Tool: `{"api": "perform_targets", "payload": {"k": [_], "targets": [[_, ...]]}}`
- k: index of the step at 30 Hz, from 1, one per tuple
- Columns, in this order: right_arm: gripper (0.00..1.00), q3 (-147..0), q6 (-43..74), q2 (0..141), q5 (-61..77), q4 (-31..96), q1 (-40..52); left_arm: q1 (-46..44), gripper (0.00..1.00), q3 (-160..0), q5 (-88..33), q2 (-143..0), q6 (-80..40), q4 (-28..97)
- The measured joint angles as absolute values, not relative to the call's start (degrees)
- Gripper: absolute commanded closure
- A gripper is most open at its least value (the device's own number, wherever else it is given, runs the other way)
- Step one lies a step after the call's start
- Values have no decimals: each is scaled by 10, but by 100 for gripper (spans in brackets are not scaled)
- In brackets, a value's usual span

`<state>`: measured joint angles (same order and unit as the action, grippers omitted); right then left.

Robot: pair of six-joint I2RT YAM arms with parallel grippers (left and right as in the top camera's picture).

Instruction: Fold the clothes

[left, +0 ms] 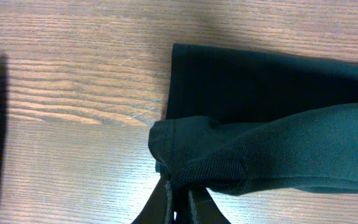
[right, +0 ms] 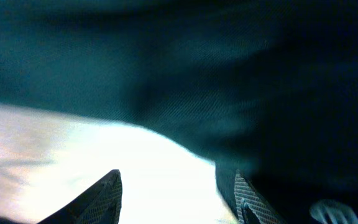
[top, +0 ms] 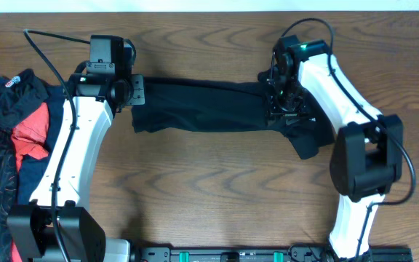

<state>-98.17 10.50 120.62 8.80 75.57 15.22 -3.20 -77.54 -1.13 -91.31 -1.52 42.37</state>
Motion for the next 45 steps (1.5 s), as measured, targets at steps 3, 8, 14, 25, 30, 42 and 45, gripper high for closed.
{"api": "perform_targets", "payload": {"k": [3,8,14,25,30,42,45], "targets": [[44,-981,108,1220,89,756,141,-32,94,-775,-11,-913,-15,424],[35,-985,111,1208,90,780,113,-32,94,-775,-11,-913,-15,424],[30,-1006,100,1166,88,820,109,-32,94,-775,-11,-913,-15,423],[23,-1008,94,1153,90,837,129,-32,94,-775,-11,-913,-15,424],[56,-1008,52,1153,113,846,118,-32,94,-775,-11,-913,-15,424],[21,-1004,-9,1153,200,866,93,-32,94,-775,-11,-913,-15,425],[26,-992,-15,1153,201,858,93,-32,94,-775,-11,-913,-15,425]]}}
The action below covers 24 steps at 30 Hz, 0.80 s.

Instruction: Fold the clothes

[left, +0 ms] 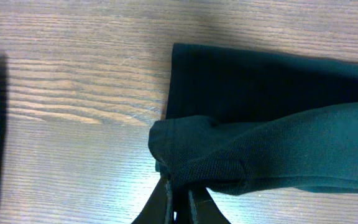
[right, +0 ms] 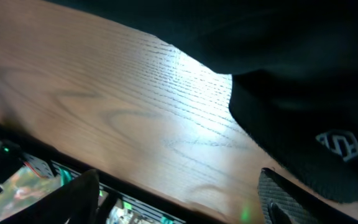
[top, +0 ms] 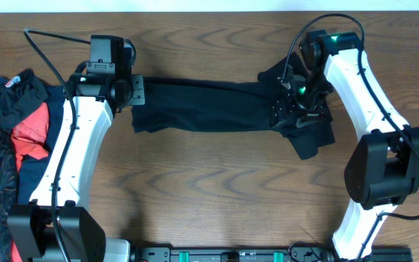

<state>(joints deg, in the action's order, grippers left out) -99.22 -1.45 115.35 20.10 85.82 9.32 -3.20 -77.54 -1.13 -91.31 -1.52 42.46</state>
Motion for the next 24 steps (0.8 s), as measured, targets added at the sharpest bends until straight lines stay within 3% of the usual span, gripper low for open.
{"api": "perform_targets", "payload": {"k": [2,6,11,19,24], "targets": [[27,-983,-8,1153,184,856,93,-32,94,-775,-11,-913,-15,425],[27,-980,102,1153,25,867,94,-32,94,-775,-11,-913,-15,425],[22,-980,184,1153,-98,870,98,-32,94,-775,-11,-913,-15,424],[18,-979,187,1153,-113,838,129,-32,94,-775,-11,-913,-15,424],[21,-970,179,1153,-95,815,147,-32,94,-775,-11,-913,-15,424]]}}
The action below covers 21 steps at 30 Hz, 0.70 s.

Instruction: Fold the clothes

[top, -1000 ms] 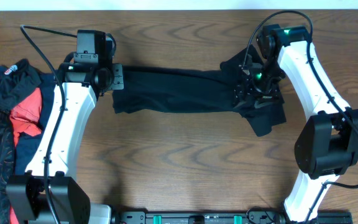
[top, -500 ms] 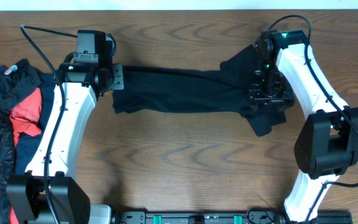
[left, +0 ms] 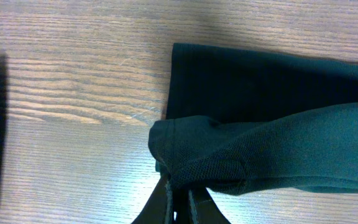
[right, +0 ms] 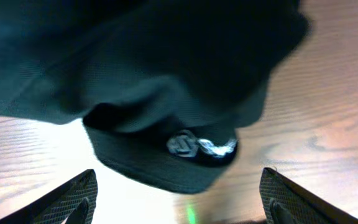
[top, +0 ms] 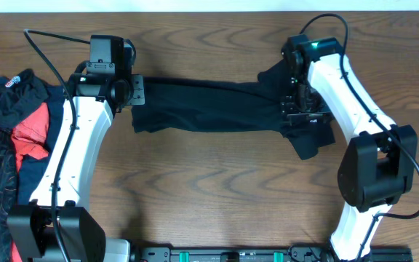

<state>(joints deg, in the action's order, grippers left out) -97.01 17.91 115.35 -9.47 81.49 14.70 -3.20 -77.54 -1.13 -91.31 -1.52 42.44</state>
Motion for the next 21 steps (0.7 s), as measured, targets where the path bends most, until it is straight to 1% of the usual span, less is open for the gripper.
{"api": "perform_targets", "payload": {"k": [5,6,7,8,9,10,20,21], "targets": [[30,-921,174,1153,-79,784,146,-32,94,-775,-11,-913,-15,425],[37,-907,173,1153,-76,778,145,-32,94,-775,-11,-913,-15,425],[52,-894,172,1153,-75,773,145,-32,94,-775,-11,-913,-15,424],[76,-885,171,1153,-73,769,145,-32,94,-775,-11,-913,-15,425],[95,-876,174,1153,-72,767,145,-32,94,-775,-11,-913,-15,424],[99,-869,173,1153,-72,763,145,-32,94,-775,-11,-913,-15,424],[98,-871,178,1153,-71,741,145,-32,94,-775,-11,-913,-15,425],[54,-876,178,1153,-71,742,145,-32,94,-775,-11,-913,-15,425]]}}
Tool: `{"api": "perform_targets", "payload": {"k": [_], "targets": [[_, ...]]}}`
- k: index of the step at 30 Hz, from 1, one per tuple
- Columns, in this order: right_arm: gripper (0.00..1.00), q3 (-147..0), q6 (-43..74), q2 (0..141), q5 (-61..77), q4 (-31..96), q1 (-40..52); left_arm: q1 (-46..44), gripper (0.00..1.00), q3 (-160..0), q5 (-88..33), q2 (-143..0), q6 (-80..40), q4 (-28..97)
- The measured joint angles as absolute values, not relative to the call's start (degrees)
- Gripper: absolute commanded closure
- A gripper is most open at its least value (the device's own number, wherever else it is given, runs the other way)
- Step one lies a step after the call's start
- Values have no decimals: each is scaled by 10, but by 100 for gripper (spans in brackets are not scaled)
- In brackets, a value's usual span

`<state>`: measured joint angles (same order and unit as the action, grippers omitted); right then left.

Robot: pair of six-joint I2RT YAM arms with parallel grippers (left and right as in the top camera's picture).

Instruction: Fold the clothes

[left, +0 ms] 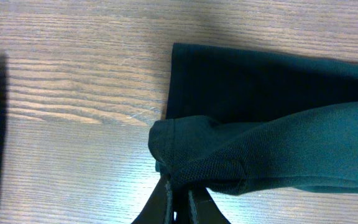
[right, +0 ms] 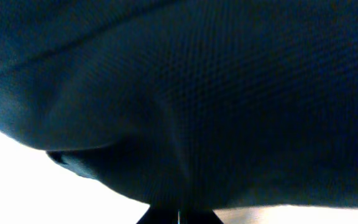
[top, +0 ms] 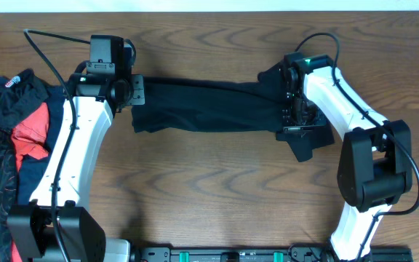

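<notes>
A black garment (top: 202, 108) lies stretched in a long band across the wooden table, bunched at its right end (top: 308, 142). My left gripper (left: 178, 193) is shut on the garment's left end, where the dark cloth (left: 260, 143) folds over the fingers. In the overhead view that gripper (top: 135, 93) sits at the band's left edge. My right gripper (top: 294, 120) is over the bunched right end. In the right wrist view, black cloth (right: 185, 93) fills the frame and the right gripper (right: 179, 214) is closed on it.
A heap of other clothes, black and red (top: 9, 145), lies at the table's left edge. A teal cloth edge shows at the left of the left wrist view. Bare wood (top: 209, 189) spans the table's front half.
My right gripper was open above the bunched right end, with a logo patch in view. Now it is down on that cloth and shut on it. The left gripper has not moved.
My left gripper stayed shut on the garment's left end throughout. The right gripper was open, close to the cloth's right part, then open farther right over bare wood, then open above the bunched end, and now it is shut on that end.
</notes>
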<state>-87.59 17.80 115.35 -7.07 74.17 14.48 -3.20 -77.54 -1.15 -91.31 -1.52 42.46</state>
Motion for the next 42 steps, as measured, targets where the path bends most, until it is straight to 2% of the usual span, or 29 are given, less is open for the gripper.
{"api": "perform_targets", "payload": {"k": [1,2,10,11,14,16,19,21,23,26,33,37,38,39,40,42], "targets": [[8,-881,181,1153,-70,744,145,-32,94,-775,-11,-913,-15,424],[1,-884,178,1153,-70,746,145,-32,94,-775,-11,-913,-15,425],[1,-888,143,1153,-59,745,145,-32,94,-775,-11,-913,-15,424],[1,-888,138,1153,-55,743,145,-32,94,-775,-11,-913,-15,424],[22,-888,120,1153,-44,738,145,-32,94,-775,-11,-913,-15,424],[20,-888,115,1153,-39,736,145,-32,94,-775,-11,-913,-15,425],[8,-888,112,1153,-33,730,145,-32,94,-775,-11,-913,-15,424],[11,-888,109,1153,-30,727,145,-32,94,-775,-11,-913,-15,424],[28,-888,103,1153,-29,725,145,-32,94,-775,-11,-913,-15,425],[66,-888,102,1153,-29,725,145,-32,94,-775,-11,-913,-15,425],[99,-888,100,1153,-25,713,145,-32,94,-775,-11,-913,-15,427],[96,-888,101,1153,-25,709,145,-32,94,-775,-11,-913,-15,427],[80,-888,101,1153,-24,708,145,-32,94,-775,-11,-913,-15,427],[53,-888,104,1153,-24,708,145,-32,94,-775,-11,-913,-15,429],[49,-888,103,1153,-24,708,145,-32,94,-775,-11,-913,-15,430],[56,-888,101,1153,-23,709,145,-32,94,-775,-11,-913,-15,431]]}}
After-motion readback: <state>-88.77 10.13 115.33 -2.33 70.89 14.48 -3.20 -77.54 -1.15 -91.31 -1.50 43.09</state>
